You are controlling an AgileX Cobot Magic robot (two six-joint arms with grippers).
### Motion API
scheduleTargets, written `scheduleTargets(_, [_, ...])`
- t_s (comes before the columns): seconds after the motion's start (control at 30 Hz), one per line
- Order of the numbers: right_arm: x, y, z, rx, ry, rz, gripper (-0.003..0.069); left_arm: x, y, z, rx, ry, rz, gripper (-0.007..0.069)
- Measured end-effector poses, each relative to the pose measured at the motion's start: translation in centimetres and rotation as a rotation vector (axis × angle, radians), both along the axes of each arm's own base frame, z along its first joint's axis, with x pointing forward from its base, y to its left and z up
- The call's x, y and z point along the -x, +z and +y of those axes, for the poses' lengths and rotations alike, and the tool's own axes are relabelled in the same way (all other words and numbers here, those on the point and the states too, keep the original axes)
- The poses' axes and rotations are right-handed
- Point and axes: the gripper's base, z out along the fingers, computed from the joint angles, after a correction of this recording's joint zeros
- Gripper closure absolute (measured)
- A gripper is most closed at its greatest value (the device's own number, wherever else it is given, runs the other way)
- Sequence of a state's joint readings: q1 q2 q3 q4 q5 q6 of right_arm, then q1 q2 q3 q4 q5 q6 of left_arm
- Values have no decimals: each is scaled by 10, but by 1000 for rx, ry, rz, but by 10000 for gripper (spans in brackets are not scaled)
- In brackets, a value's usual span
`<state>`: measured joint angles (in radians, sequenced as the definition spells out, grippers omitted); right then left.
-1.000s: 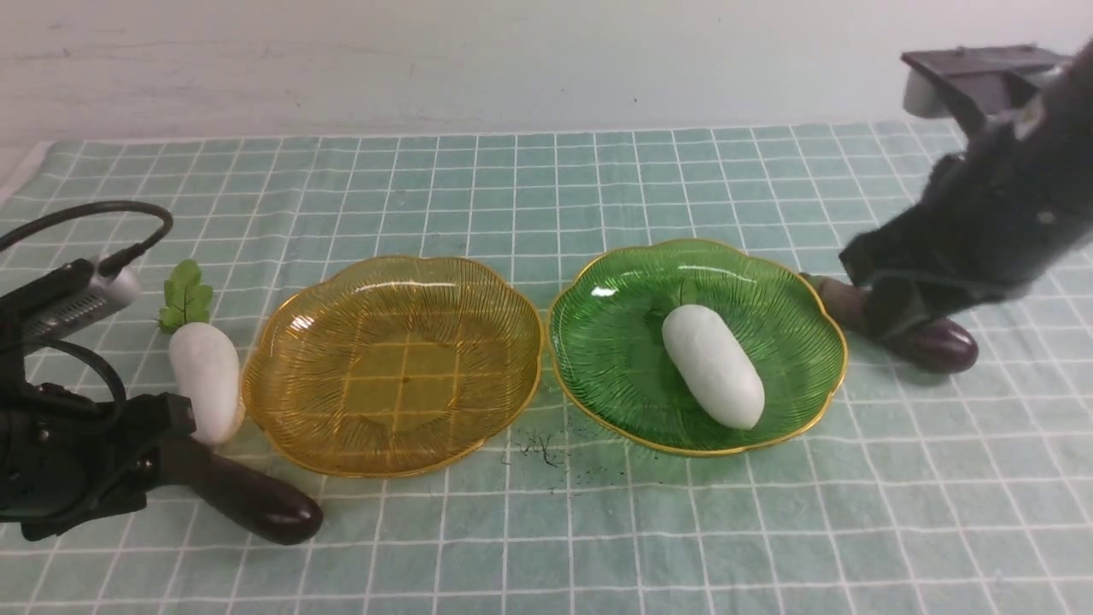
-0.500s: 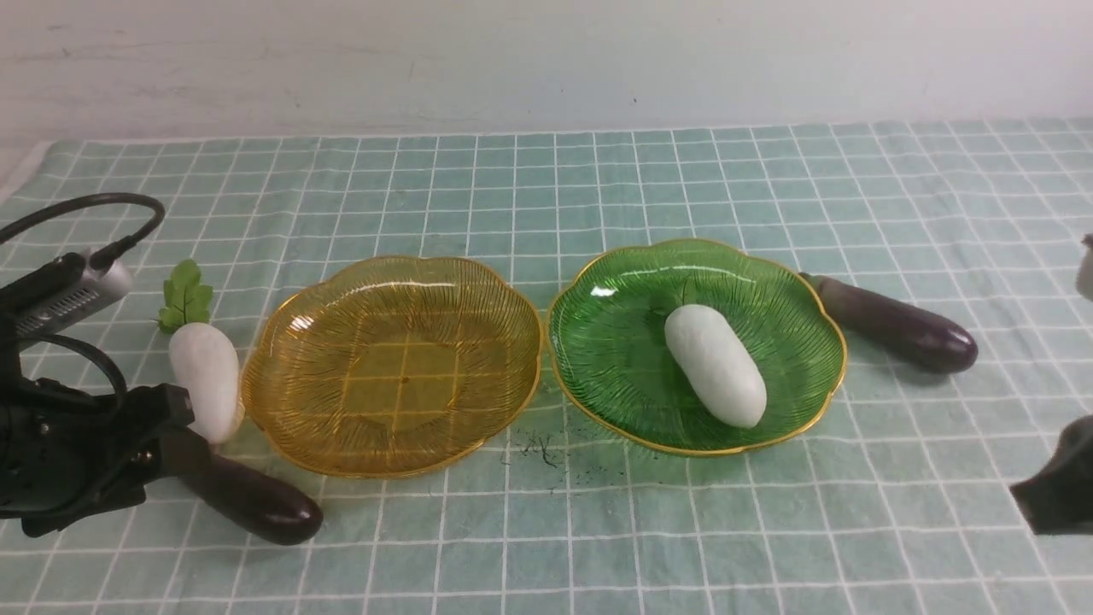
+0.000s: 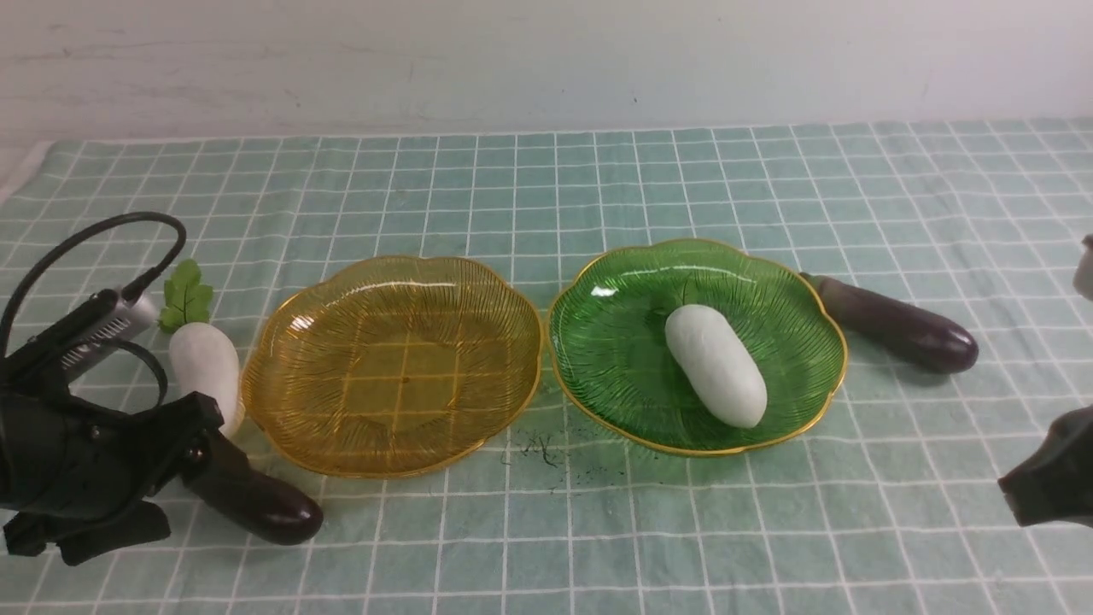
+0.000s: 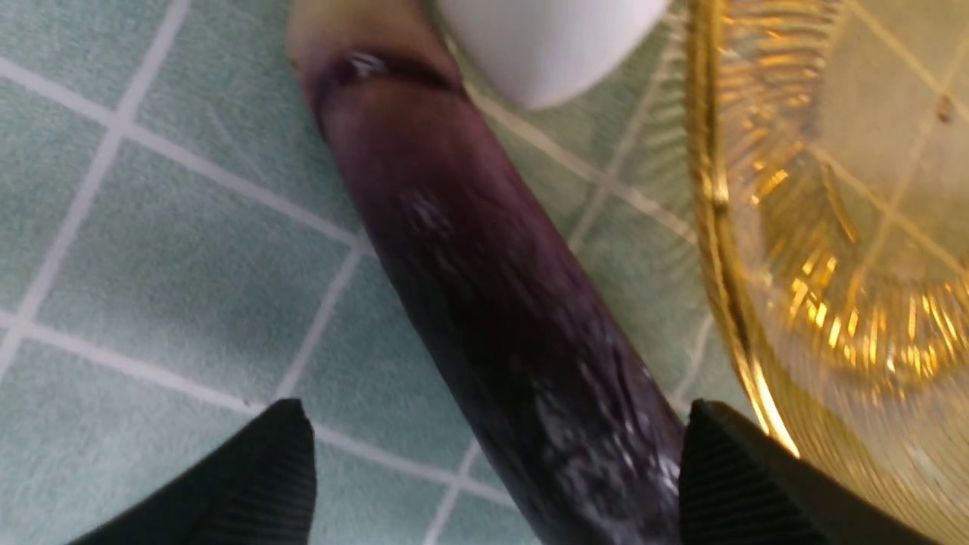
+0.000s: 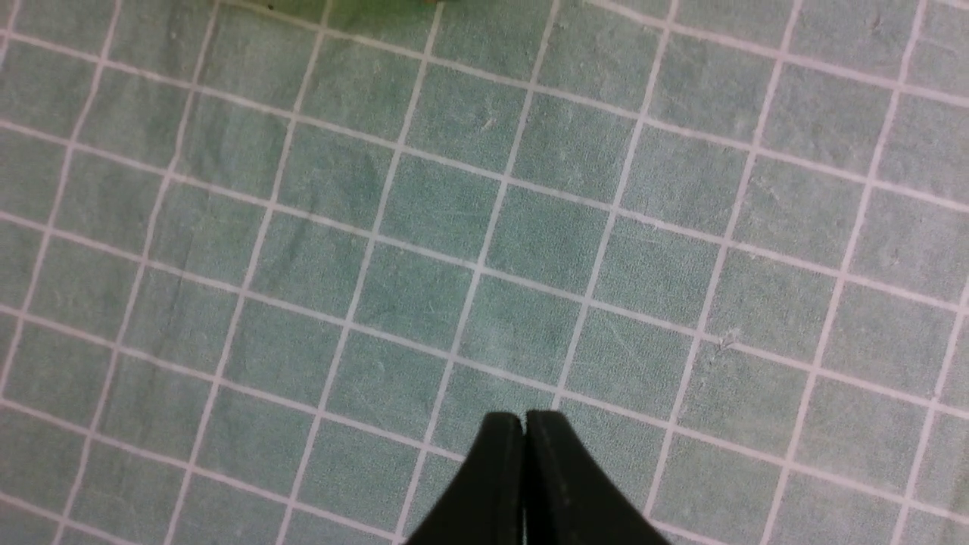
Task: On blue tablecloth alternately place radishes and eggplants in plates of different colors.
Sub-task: 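Pick up the eggplant and place it on the yellow plate with the right gripper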
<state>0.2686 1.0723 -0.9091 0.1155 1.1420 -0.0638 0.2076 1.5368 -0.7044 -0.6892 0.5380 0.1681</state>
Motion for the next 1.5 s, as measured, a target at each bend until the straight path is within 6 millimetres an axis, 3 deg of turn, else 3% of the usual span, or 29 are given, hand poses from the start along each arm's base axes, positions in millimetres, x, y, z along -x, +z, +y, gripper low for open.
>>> scheduleTargets(0.4, [0,0,0,0,2,-4,665,-12,-16,3,34,97,11,41])
scheduleTargets(0.77, [0,0,0,0,2,-4,665,-14,-19,4,27,95,16,48])
scheduleTargets(0.9, [0,0,0,0,2,-4,665,-14,-19,5,10,76,17,120])
scheduleTargets(1.03, [0,0,0,0,3,-4,665,-14,-18,7,1,71,18,244])
scheduleTargets(1.37, [0,0,0,0,2,-5,665,-13,-17,7,-9,40,32,244])
scheduleTargets(1.5, [-12,2,1,-1,-7,-99,665,-12,-18,7,-7,39,34,244])
